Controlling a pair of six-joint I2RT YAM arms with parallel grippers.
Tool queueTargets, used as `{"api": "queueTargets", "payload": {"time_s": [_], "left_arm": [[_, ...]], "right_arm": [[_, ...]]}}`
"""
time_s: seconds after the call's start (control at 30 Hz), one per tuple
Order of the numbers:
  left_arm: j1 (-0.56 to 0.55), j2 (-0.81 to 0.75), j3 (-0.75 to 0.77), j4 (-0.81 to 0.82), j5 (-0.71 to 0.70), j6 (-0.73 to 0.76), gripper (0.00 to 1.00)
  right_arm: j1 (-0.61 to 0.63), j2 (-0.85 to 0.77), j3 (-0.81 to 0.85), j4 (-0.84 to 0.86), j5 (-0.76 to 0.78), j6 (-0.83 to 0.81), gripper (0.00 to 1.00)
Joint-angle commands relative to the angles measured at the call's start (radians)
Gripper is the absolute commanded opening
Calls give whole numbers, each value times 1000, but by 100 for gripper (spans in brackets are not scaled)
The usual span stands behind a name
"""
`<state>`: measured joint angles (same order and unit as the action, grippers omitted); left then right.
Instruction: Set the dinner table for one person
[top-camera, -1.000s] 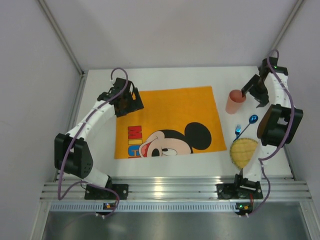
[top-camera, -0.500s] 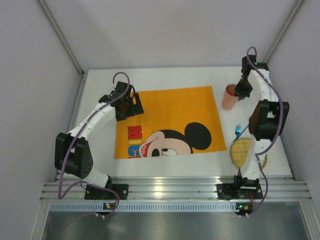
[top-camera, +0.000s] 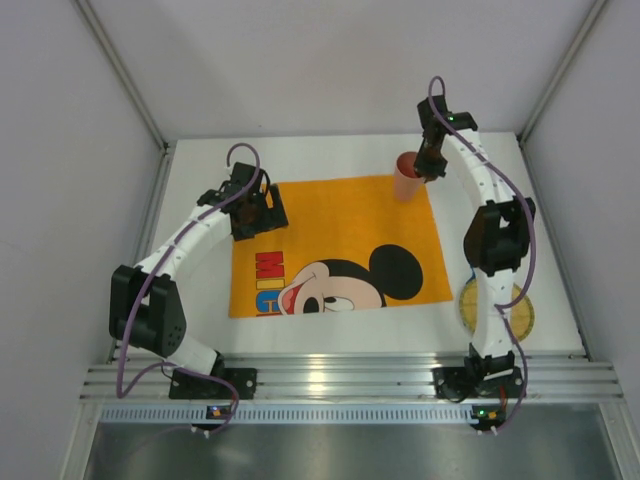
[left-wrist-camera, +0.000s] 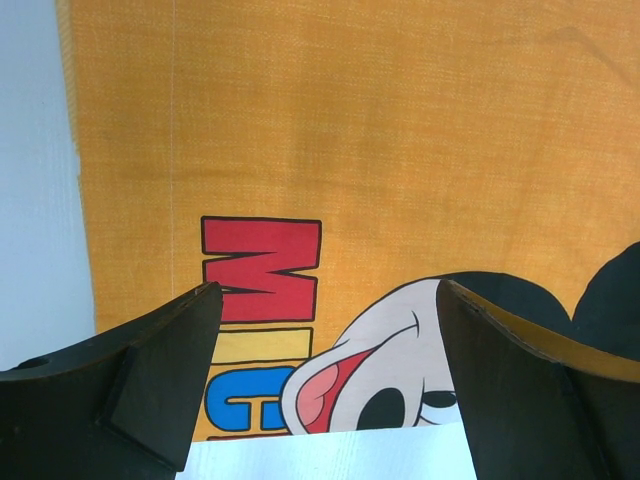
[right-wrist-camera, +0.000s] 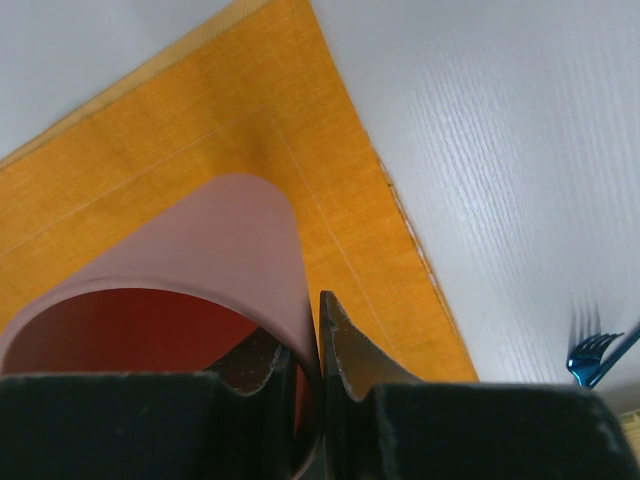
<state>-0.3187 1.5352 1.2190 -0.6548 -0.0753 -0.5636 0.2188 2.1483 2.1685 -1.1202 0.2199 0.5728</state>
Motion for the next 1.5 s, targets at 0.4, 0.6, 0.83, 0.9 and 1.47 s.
{"api": "queueTargets", "payload": {"time_s": [0.4, 0.6, 0.83, 0.9, 1.47], "left_arm": [[-3, -20, 16, 81, 102, 47, 93], [-207, 155, 179, 176, 279, 102, 95], [-492, 478, 509, 264, 561, 8, 94], [-546, 590, 624, 258, 592, -10, 94], [-750, 804, 743, 303, 574, -91, 92]], "right_arm": [[40, 38, 57, -58, 15, -17, 85], [-44, -313, -261, -78, 96, 33, 95], [-370, -919, -916, -38, -25, 92, 96], [-465, -991, -1064, -39, -45, 81, 96], [-501, -1025, -1086, -12, -80, 108, 96]]}}
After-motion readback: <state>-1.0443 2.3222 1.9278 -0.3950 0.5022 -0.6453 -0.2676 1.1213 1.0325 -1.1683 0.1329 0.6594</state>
